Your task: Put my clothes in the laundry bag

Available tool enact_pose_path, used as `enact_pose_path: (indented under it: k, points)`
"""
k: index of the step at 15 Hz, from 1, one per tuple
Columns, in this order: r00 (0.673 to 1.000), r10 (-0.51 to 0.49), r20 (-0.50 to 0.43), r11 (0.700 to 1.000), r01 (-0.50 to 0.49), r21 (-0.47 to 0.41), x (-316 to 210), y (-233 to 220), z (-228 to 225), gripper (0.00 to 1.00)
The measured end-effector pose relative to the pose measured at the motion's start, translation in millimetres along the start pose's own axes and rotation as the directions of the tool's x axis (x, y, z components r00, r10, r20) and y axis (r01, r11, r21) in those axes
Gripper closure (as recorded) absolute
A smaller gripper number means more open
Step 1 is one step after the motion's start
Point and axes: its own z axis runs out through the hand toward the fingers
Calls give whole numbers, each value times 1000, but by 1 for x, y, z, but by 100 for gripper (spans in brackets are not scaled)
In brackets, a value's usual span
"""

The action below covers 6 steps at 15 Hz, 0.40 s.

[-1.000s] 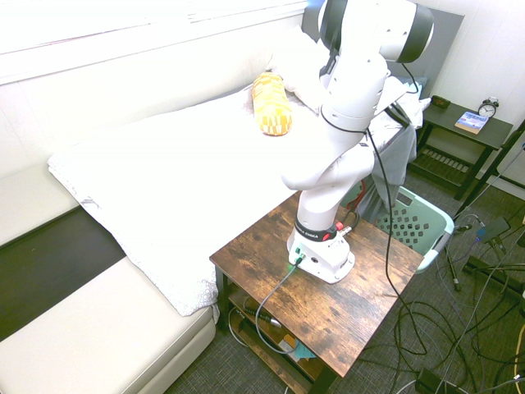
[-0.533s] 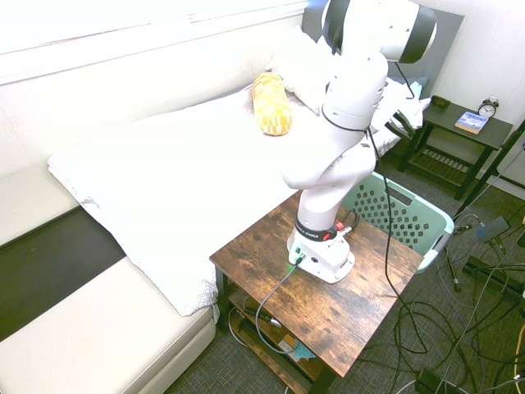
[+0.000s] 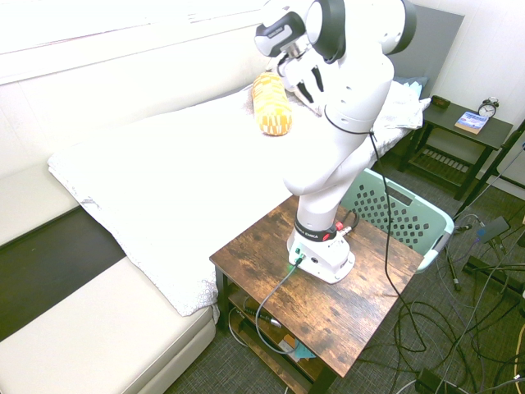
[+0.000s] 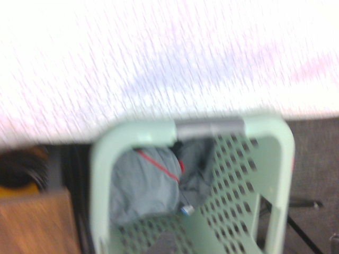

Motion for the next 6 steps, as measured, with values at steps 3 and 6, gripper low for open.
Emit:
enact_pose_path:
  k: [3,6]
  points:
    - [996,28,-89,982,-11,188,-26,-120,-46,0]
    - [988,6,-156,928,53,370,-86,-203,-90,0]
